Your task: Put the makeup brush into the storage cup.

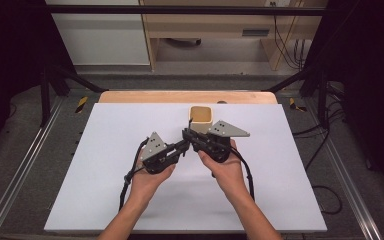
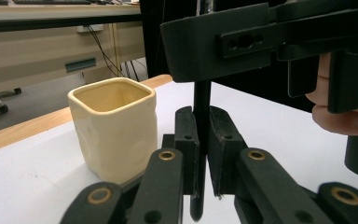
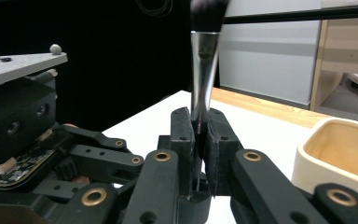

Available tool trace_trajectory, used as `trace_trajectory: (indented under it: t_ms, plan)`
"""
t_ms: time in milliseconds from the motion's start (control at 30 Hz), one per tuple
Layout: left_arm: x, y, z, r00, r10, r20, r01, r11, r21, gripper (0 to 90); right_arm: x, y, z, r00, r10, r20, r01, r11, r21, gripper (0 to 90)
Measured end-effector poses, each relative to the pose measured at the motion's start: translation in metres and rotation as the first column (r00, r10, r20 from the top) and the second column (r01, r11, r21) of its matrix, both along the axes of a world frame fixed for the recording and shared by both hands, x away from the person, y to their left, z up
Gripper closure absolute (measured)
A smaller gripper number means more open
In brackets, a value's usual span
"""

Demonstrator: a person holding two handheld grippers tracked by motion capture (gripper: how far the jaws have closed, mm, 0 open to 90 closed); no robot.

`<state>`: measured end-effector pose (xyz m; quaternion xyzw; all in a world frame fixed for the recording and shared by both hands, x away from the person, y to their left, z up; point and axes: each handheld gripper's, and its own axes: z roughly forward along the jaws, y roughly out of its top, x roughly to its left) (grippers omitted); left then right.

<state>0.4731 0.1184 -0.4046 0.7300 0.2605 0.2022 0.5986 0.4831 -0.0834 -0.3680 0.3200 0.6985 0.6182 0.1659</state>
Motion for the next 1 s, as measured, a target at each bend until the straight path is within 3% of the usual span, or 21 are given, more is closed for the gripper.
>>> trace_trajectory:
  t_ms: [400,500,700,833,1000]
  plan:
    - [-0.006,0.019,-0.003,0.997,0.073,0.024,-0.075,0.9931,0.09,41.6,0.006,-0.019,0.007,0.9974,-0.058,0.044,0.061,0.994,-0.094,83.6]
    - [-0.008,0.028,-0.004,0.9954,0.09,0.031,-0.093,0.9892,0.113,36.7,0.007,-0.021,0.008,0.9966,-0.063,0.052,0.069,0.991,-0.117,83.5]
    - [-0.012,0.049,-0.007,0.9908,0.132,0.031,-0.134,0.9837,0.12,27.1,0.008,-0.024,0.012,0.995,-0.071,0.07,0.081,0.985,-0.153,83.6]
    - [-0.017,0.061,-0.012,0.9866,0.154,0.052,-0.161,0.9756,0.15,21.3,0.011,-0.026,0.016,0.9948,-0.072,0.073,0.083,0.983,-0.165,83.6]
    - [-0.021,0.071,-0.014,0.982,0.176,0.069,-0.184,0.9719,0.146,17.9,0.016,-0.03,0.018,0.9936,-0.081,0.079,0.094,0.98,-0.178,83.6]
